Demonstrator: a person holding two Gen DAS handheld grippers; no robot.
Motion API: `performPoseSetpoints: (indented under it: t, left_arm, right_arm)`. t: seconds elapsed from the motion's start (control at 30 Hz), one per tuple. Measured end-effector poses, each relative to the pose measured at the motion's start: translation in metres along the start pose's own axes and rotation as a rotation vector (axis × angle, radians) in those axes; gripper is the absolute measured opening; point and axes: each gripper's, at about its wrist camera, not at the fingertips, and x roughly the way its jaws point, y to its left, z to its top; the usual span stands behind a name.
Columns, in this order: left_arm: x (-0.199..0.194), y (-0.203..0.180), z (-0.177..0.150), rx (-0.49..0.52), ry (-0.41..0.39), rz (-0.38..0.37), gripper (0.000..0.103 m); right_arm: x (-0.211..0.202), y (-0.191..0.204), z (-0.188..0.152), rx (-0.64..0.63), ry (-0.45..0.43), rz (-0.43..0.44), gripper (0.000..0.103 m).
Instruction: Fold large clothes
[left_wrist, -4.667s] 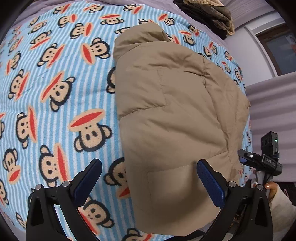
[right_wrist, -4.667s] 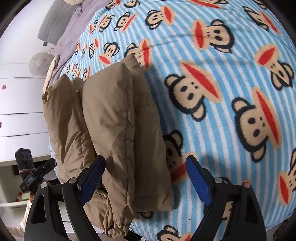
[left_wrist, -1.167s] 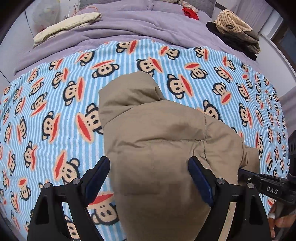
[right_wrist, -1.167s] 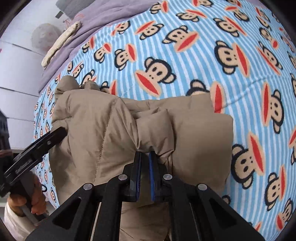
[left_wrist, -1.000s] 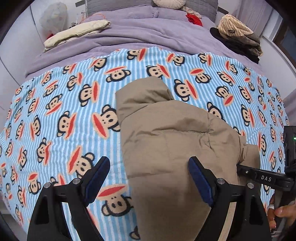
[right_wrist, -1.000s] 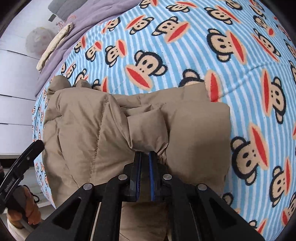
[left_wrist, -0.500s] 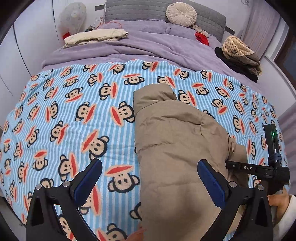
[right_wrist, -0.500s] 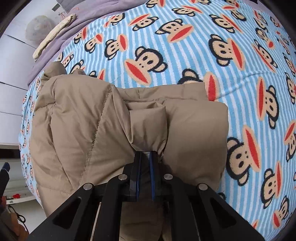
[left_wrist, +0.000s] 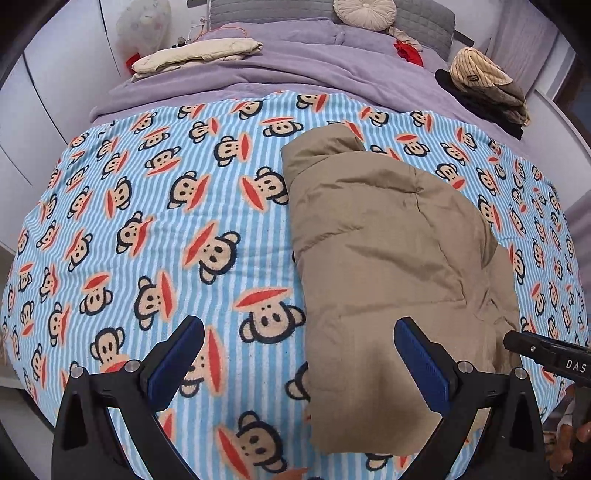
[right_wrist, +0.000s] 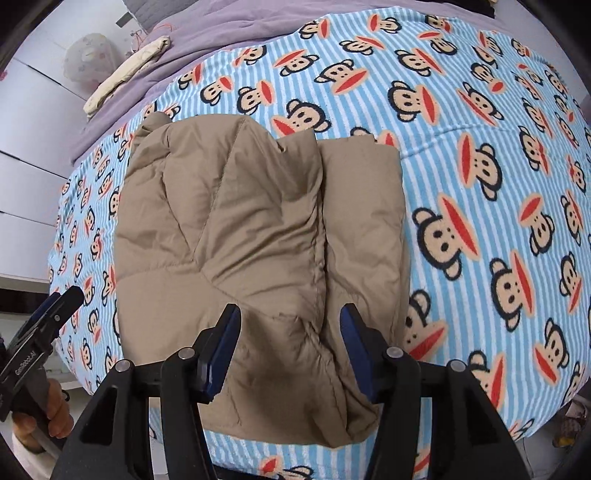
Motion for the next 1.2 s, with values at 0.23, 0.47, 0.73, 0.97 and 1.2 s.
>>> performPoseSetpoints:
  t: [0.23,0.47,0.73,0.97,1.2]
  left_arm:
    - [-0.008,-0.007,-0.006,0.018,0.016,0.008,0.103]
    - [-0.018,-0.020,-0.016,0.016,0.009,0.018,0.103]
    - [-0.046,-0.034,-0.034,0.015,-0.009,0.044,0.103]
    - [-0.074,-0.045,-0.046,-0.009,-0.042,0.043,0.103]
    - [-0.112,-0.046,-0.052,-0.032,-0.104,0.061,0.103]
  right_arm:
    - [-0.006,0.003,-0.019,-0.001,0.019,-0.004,0.072]
    - [-0.015,0.004,-0.026,-0.035,-0.004,-0.015,0.079]
    - [-0.048,-0.002,-0.033,-0.056,-0.139,-0.019,0.092]
    - [-0.082,0.000,-0.041,-0.088,-0.217,-0.042,0.092]
    - [-0.112,0.011,-0.052,-0.129,-0.289,-0.104,0.092]
